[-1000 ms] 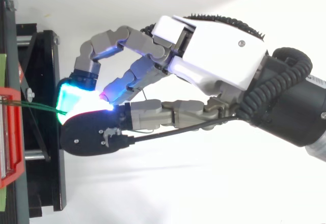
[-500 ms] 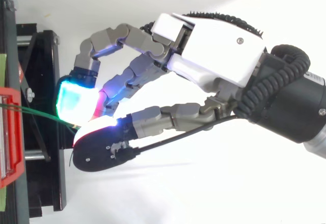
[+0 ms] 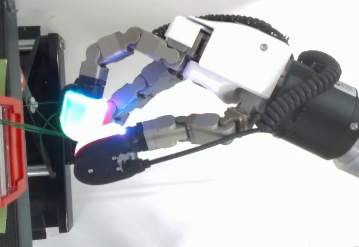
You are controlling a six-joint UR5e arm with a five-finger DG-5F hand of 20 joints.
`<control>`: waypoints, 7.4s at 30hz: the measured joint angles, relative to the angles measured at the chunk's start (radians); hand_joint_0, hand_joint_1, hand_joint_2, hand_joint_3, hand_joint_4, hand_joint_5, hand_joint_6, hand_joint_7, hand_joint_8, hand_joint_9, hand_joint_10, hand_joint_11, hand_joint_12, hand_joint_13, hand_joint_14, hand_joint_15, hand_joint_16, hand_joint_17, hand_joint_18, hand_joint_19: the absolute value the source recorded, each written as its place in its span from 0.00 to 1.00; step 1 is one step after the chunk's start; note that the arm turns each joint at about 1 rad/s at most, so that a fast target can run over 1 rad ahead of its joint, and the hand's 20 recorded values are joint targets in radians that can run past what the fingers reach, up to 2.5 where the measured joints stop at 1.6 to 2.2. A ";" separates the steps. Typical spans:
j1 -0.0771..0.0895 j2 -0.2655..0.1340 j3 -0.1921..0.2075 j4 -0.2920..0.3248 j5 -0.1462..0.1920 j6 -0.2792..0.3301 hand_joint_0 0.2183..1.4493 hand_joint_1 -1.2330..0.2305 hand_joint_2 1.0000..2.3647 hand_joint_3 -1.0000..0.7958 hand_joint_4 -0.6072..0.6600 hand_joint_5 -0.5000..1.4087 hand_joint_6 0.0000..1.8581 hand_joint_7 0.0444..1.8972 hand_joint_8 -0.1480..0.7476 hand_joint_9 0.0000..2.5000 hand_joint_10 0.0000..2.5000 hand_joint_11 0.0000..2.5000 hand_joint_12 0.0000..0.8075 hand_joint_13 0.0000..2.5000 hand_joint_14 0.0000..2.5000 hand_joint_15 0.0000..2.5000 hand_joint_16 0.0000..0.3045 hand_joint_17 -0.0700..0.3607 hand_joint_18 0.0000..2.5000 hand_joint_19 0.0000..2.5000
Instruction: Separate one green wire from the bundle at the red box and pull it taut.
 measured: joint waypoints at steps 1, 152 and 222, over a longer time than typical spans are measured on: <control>0.000 0.000 0.000 0.004 0.000 -0.004 0.30 0.36 0.00 0.28 0.52 0.18 0.47 0.49 0.42 0.43 0.01 0.28 0.41 0.37 0.01 0.25 0.15 0.41 0.30 0.23; 0.069 -0.139 -0.180 0.654 0.150 -0.200 0.18 0.50 0.00 0.28 0.63 0.16 0.27 0.52 0.57 0.55 0.01 0.21 0.50 0.43 0.01 0.22 0.21 0.50 0.34 0.17; 0.167 -0.034 -0.079 0.027 0.273 0.218 0.29 0.41 0.00 0.29 0.53 0.17 0.33 0.54 0.47 0.57 0.01 0.32 0.45 0.45 0.01 0.27 0.18 0.45 0.35 0.22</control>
